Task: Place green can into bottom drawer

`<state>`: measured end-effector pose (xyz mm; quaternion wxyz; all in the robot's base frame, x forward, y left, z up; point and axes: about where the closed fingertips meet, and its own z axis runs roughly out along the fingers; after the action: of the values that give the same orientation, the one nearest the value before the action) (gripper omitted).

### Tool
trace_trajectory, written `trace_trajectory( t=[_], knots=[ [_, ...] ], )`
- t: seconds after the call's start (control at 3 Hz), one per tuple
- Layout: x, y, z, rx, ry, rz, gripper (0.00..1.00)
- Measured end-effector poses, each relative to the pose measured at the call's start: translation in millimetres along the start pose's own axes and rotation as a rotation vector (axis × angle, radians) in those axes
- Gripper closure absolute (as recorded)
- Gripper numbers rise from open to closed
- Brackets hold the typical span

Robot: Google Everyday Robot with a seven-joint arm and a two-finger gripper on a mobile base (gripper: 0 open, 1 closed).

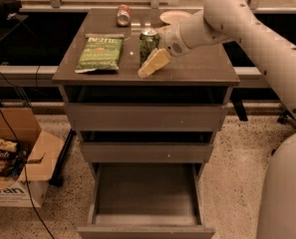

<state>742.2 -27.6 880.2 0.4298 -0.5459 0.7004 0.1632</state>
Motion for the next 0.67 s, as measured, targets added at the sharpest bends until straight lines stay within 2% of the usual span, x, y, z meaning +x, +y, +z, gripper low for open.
trace_trajectory(
  t=[0.33, 0.67],
  knots=[
    [-7.6, -14.0, 20.1, -0.012, -0.068, 0.039, 0.00],
    [-14.3, -23.3, 25.9, -0.006, -0.131, 0.082, 0.27]
  ],
)
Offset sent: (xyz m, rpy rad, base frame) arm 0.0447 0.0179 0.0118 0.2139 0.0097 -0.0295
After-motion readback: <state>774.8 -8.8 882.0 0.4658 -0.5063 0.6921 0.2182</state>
